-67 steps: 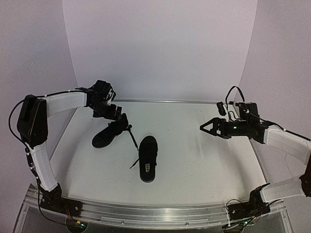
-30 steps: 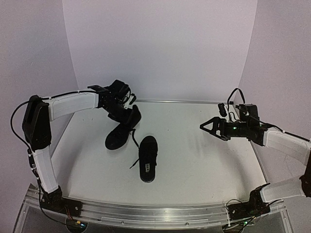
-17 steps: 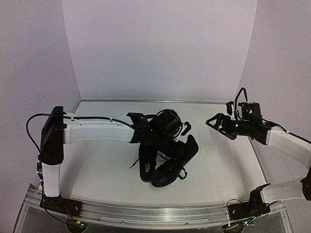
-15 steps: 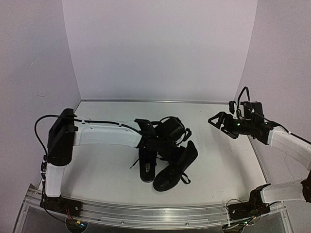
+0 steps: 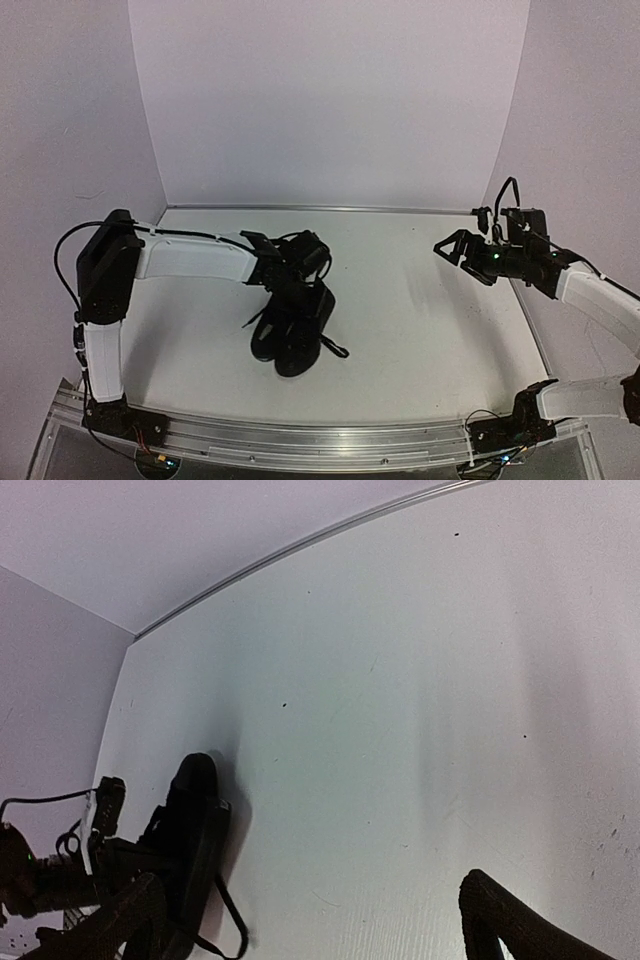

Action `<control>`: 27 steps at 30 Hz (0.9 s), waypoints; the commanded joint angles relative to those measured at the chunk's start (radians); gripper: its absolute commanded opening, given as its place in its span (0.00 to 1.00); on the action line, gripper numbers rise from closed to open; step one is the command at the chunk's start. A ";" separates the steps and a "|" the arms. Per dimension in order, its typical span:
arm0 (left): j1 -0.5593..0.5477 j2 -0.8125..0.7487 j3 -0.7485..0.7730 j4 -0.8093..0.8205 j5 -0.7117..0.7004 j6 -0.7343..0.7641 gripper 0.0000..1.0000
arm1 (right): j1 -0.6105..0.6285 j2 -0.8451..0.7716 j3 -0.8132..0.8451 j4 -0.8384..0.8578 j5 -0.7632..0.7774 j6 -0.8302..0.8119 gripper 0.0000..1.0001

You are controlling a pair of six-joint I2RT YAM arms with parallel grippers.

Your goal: Tie the shoes

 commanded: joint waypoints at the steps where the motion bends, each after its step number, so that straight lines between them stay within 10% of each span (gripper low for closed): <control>1: 0.160 -0.123 -0.027 -0.156 -0.180 0.098 0.00 | -0.003 0.024 0.009 -0.002 -0.003 -0.029 0.98; 12: 0.428 -0.035 0.118 -0.219 -0.151 0.297 0.00 | -0.003 0.035 0.027 0.002 -0.025 -0.043 0.98; 27: 0.014 0.026 0.244 -0.223 0.231 0.969 0.16 | -0.005 -0.022 0.025 0.019 -0.126 -0.070 0.98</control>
